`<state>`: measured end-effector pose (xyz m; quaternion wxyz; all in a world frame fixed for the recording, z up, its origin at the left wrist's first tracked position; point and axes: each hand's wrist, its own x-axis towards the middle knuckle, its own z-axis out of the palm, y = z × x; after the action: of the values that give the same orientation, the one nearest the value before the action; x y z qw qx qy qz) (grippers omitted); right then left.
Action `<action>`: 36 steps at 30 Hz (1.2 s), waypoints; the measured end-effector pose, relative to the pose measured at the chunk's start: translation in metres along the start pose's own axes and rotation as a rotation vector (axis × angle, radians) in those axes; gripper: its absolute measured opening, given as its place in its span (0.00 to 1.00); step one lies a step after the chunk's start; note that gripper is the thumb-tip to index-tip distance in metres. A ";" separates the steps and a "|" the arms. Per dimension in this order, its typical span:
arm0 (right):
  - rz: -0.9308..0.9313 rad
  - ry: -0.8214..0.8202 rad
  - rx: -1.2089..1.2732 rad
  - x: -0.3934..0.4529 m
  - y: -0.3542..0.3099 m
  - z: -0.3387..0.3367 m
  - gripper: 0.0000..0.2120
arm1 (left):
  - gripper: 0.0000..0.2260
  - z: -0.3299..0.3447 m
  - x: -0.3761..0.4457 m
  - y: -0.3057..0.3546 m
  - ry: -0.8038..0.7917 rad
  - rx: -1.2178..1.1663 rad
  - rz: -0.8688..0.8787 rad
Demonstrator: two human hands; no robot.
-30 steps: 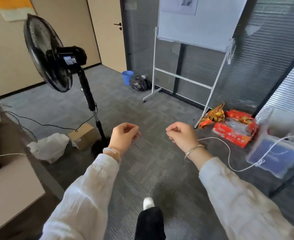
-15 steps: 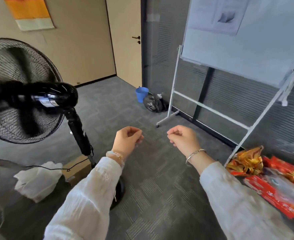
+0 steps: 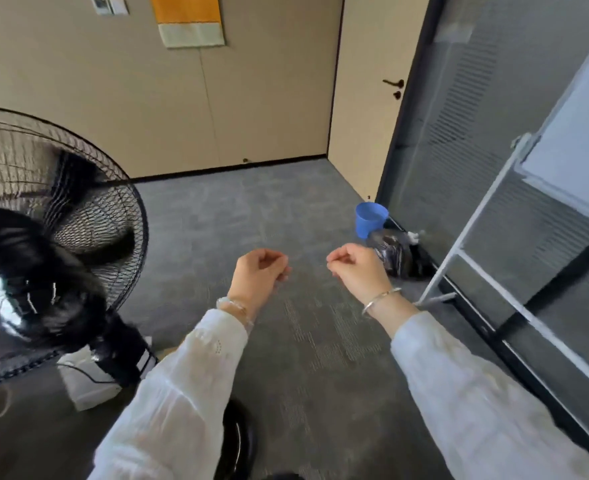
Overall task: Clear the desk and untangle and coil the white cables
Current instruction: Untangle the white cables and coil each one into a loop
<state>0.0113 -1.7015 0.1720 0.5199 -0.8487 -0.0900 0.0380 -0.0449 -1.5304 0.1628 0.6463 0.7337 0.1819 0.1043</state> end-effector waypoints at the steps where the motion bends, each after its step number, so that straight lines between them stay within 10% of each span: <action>1: -0.014 -0.032 0.002 0.031 -0.002 0.005 0.09 | 0.03 0.000 0.025 0.004 0.034 0.000 -0.001; 18: -0.052 -0.264 0.045 0.519 -0.056 0.159 0.10 | 0.04 -0.057 0.491 0.022 0.258 -0.025 -0.052; 36: -0.364 -0.834 0.025 0.904 -0.260 0.575 0.05 | 0.04 -0.364 0.857 -0.009 0.918 -0.144 -0.153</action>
<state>0.7777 -0.9087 0.1671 0.4476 -0.7249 -0.4389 0.2856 0.5938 -0.8538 0.1359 0.5543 0.5494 0.4948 0.3823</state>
